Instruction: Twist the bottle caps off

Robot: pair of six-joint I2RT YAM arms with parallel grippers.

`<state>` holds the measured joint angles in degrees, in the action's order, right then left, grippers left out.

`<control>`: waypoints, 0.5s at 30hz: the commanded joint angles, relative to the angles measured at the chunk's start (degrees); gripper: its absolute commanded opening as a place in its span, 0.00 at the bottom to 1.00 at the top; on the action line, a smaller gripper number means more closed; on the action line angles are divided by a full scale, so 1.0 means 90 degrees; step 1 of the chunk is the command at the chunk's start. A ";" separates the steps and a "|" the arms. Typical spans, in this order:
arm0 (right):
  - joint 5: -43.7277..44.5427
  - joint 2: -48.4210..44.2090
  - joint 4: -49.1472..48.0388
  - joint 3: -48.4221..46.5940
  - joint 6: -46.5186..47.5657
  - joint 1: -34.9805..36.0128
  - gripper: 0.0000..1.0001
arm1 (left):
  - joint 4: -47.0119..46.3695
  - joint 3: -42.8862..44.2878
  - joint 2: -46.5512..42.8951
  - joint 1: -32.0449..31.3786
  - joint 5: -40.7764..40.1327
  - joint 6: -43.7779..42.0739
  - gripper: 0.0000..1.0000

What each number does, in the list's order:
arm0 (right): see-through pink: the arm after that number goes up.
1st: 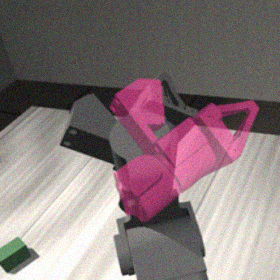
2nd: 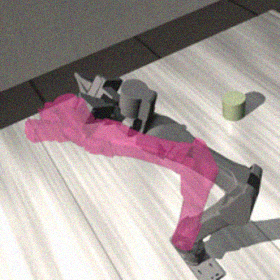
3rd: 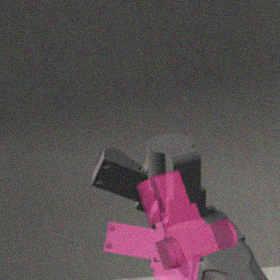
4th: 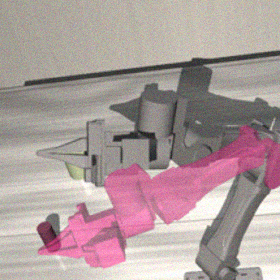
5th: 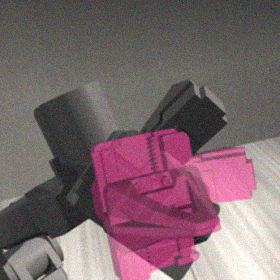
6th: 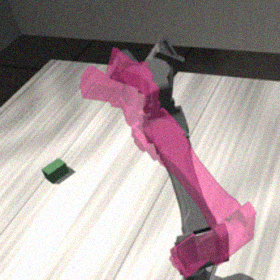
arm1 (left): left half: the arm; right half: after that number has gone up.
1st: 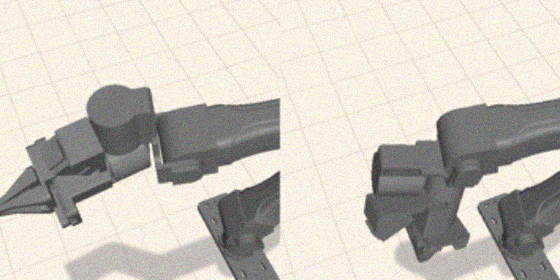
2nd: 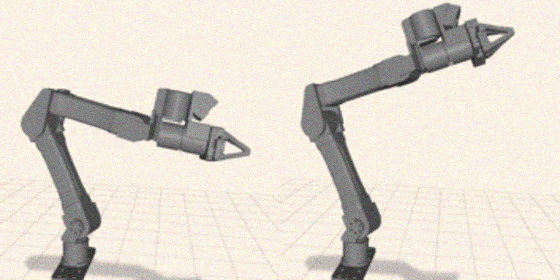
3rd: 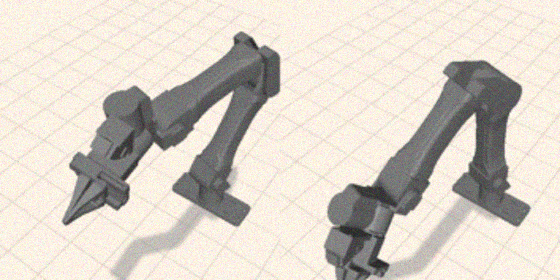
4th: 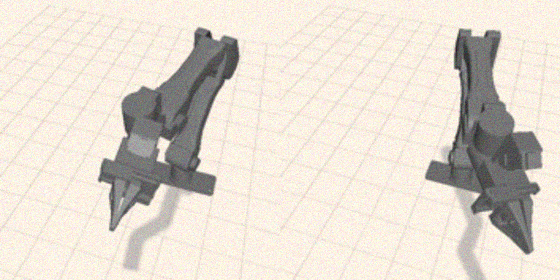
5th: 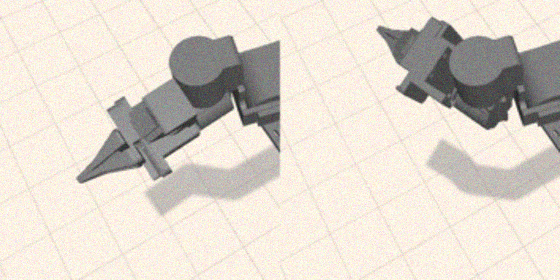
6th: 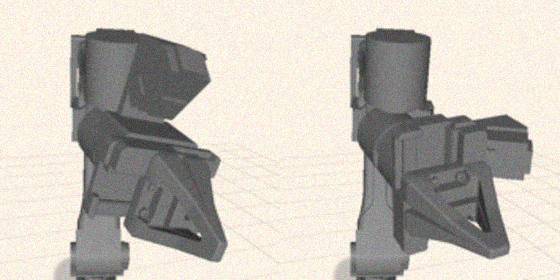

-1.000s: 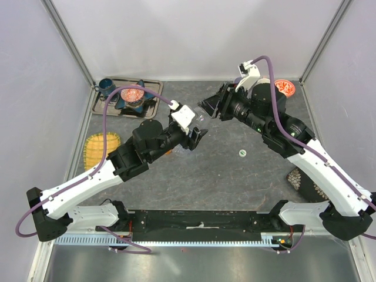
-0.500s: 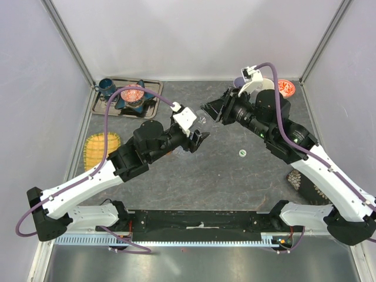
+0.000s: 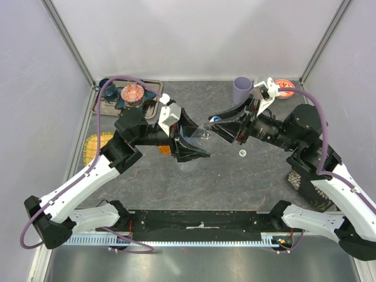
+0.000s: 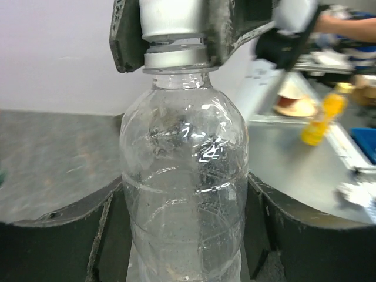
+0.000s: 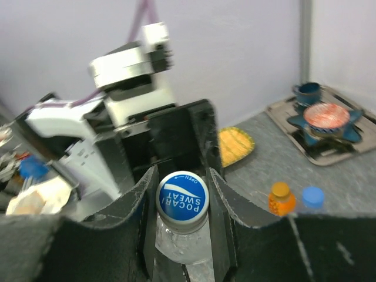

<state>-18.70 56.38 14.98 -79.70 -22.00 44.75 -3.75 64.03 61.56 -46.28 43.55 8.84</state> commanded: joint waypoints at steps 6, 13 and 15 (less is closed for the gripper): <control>-0.3067 -0.0132 -0.1146 -0.0451 0.0384 -0.0090 0.00 | -0.3331 0.0054 0.0776 0.0396 0.4047 0.3596 0.31; -0.5012 -0.0190 -0.2045 -0.0383 -0.0261 -0.0090 0.00 | -0.3665 0.0190 0.1167 0.0406 0.4331 0.3910 0.31; -0.4934 -0.0249 -0.2016 -0.0295 -0.0164 -0.0090 0.00 | -0.3675 0.0229 0.1236 0.0426 0.4360 0.3930 0.30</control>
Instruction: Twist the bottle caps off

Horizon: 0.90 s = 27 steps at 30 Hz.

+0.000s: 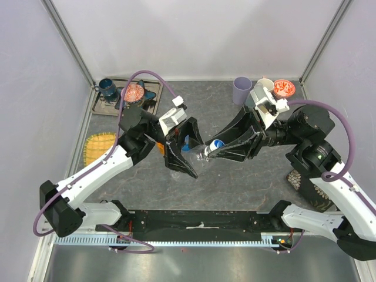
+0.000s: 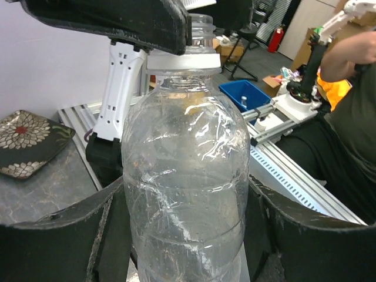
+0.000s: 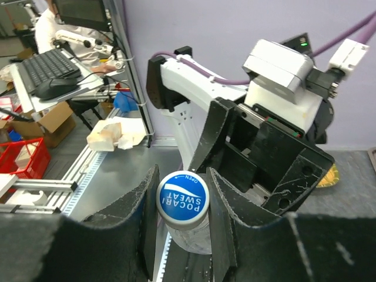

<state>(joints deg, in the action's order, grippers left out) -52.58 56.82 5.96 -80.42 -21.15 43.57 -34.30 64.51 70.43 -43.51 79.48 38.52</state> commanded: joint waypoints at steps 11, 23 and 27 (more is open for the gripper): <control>0.3931 -0.0795 0.0118 -0.0371 0.0581 0.0041 0.00 | 0.1345 0.0205 0.0075 0.0361 -0.0422 -0.0528 0.31; 0.8900 -0.0532 0.1897 0.2136 -0.0344 0.0042 0.00 | 0.3703 -0.0613 -0.1984 0.0400 -0.3536 -0.2668 0.32; 0.8519 0.0053 0.1488 0.3512 -0.0970 0.0032 0.00 | 0.4084 -0.0927 -0.2795 0.0400 -0.4610 -0.2971 0.32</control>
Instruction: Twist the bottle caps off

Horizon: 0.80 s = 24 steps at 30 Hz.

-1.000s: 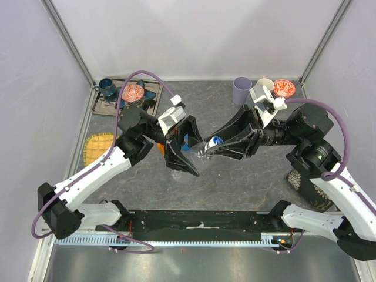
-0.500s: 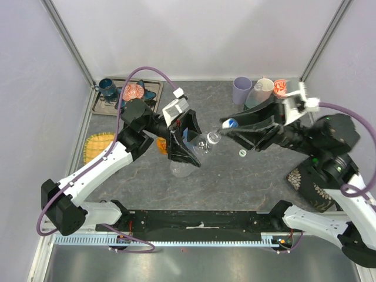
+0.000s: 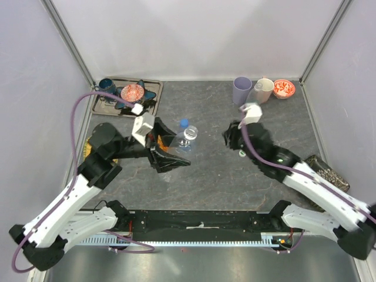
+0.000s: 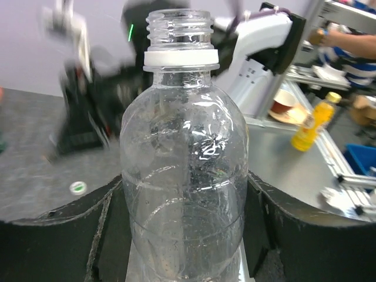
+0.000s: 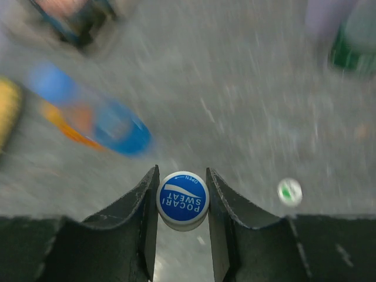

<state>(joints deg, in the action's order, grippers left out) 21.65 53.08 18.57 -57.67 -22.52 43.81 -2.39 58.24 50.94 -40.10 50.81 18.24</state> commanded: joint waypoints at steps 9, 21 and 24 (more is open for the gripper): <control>0.0173 0.2293 -0.1310 0.1944 -0.1179 0.0015 0.00 | 0.0901 -0.0611 -0.1216 0.0022 -0.1875 -0.0913 0.34; 0.0437 0.4062 -0.1692 0.1564 -0.1257 -0.0161 0.00 | 0.0744 -0.1080 -0.1411 0.0022 -0.2081 -0.0796 0.35; 0.0339 0.4316 -0.1692 0.1447 -0.1296 -0.0307 0.00 | 0.0744 -0.1129 -0.1460 0.0022 -0.2159 -0.0816 0.36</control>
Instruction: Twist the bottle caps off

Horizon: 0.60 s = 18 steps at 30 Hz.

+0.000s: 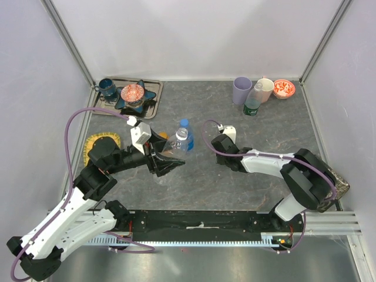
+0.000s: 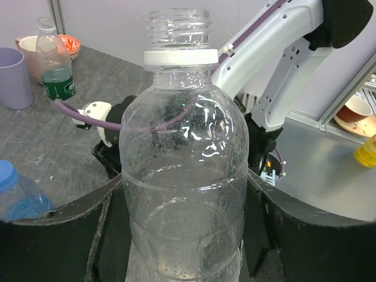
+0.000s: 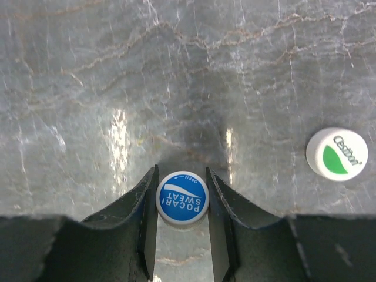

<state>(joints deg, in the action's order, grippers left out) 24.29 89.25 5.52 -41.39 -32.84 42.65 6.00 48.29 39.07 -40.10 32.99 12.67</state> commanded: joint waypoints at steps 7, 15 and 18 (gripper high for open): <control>-0.0316 0.0747 -0.0232 -0.0567 -0.0111 -0.0501 0.12 | -0.0198 -0.0083 -0.0122 0.0022 -0.0219 -0.0206 0.36; -0.0522 0.0796 -0.0232 -0.0421 -0.0121 -0.0550 0.38 | -0.0169 -0.0122 -0.0171 0.0022 -0.0248 -0.0216 0.38; -0.0561 0.0757 -0.0213 -0.0353 -0.0140 -0.0550 0.44 | -0.0169 -0.0151 -0.0152 0.0022 -0.0228 -0.0196 0.38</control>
<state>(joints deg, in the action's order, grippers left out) 21.78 94.70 1.76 -45.91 -33.17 37.87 5.93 47.37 38.13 -40.10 31.55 12.67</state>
